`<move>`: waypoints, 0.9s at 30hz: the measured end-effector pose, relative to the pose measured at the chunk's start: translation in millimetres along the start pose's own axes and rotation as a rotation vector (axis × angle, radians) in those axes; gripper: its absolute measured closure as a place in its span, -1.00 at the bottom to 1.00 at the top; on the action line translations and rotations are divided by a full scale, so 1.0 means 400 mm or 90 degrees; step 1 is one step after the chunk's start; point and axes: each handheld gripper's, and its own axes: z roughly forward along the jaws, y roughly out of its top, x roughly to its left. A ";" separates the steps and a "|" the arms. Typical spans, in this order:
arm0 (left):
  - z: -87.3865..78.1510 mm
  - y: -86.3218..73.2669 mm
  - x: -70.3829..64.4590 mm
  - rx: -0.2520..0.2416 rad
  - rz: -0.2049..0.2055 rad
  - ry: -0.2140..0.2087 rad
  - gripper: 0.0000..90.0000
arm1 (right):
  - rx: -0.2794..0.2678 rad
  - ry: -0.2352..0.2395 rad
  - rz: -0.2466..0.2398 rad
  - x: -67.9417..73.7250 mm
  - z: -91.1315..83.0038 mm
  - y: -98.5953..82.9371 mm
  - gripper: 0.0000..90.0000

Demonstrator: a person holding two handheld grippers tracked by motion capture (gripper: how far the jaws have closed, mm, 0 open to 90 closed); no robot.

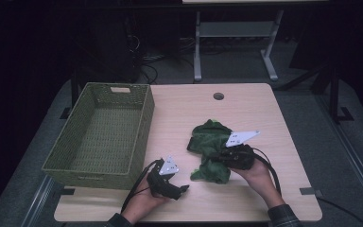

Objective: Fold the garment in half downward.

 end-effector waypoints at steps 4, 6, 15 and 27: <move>0.000 0.000 0.000 0.001 0.002 0.000 -0.72 | 0.055 -0.004 -0.002 0.000 0.046 -0.011 0.99; 0.000 0.000 0.000 0.001 0.002 0.000 -0.72 | 0.071 0.000 -0.007 0.001 0.059 -0.016 0.99; 0.000 0.000 0.000 0.001 0.001 0.000 -0.72 | 0.092 -0.004 0.003 0.008 0.078 -0.039 1.00; 0.000 0.001 0.000 0.002 0.000 0.000 -0.72 | 0.058 -0.019 0.025 0.004 0.039 -0.022 0.61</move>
